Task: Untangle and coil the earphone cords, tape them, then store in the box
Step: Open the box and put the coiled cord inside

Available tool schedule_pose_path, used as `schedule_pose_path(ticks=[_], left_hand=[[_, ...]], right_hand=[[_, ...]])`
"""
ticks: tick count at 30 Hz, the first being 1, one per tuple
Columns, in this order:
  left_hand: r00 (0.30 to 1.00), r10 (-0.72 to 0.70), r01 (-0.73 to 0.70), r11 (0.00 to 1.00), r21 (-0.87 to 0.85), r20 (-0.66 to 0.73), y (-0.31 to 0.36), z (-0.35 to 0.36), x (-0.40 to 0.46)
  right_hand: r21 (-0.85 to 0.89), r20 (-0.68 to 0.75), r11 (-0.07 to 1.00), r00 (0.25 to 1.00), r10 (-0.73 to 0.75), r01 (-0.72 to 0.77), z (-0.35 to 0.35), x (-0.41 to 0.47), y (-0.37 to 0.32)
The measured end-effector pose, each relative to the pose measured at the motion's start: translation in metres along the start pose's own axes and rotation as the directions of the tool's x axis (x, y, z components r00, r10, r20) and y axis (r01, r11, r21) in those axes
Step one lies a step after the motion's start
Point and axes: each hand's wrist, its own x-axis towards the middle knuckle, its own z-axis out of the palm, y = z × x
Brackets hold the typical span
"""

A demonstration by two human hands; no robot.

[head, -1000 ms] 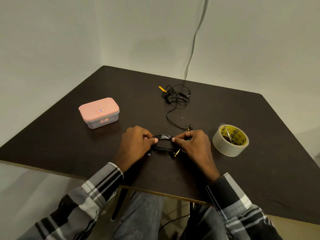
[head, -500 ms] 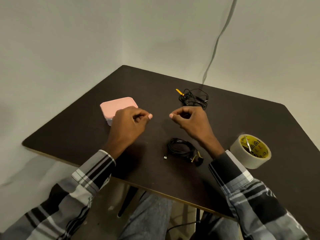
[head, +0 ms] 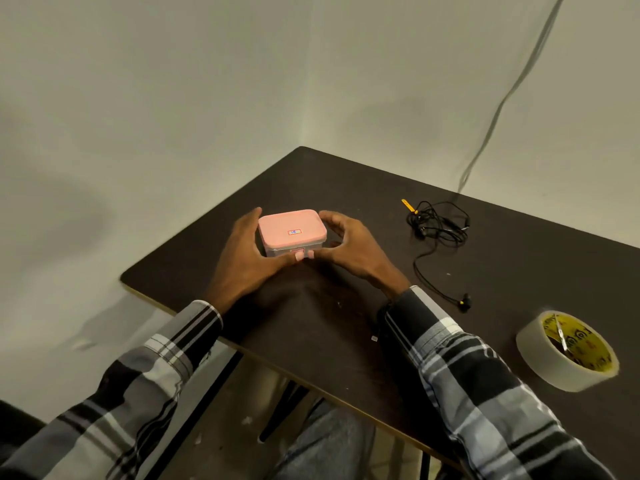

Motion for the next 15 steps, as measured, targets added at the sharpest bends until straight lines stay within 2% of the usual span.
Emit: schedule_pose_path(ticks=[3, 7, 11, 15], left_hand=[[0.998, -0.007, 0.013, 0.995, -0.100, 0.062, -0.008, 0.005, 0.006], [0.991, 0.024, 0.006, 0.976, -0.218, 0.135, -0.014, 0.010, 0.015], [0.965, 0.079, -0.006, 0.960, -0.278, 0.252, -0.007, 0.017, 0.012], [0.947, 0.089, 0.011, 0.951, -0.308, 0.308, -0.007, 0.022, 0.011]], right_hand=[[0.014, -0.067, 1.000, 0.998, -0.014, 0.015, 0.001, -0.004, 0.003], [-0.109, -0.190, 0.992, 0.978, -0.085, 0.065, -0.008, -0.023, 0.010], [-0.243, -0.199, 0.965, 0.968, -0.152, 0.102, -0.026, -0.052, 0.020], [-0.240, -0.143, 0.960, 0.973, -0.183, 0.145, -0.041, -0.063, 0.029]])
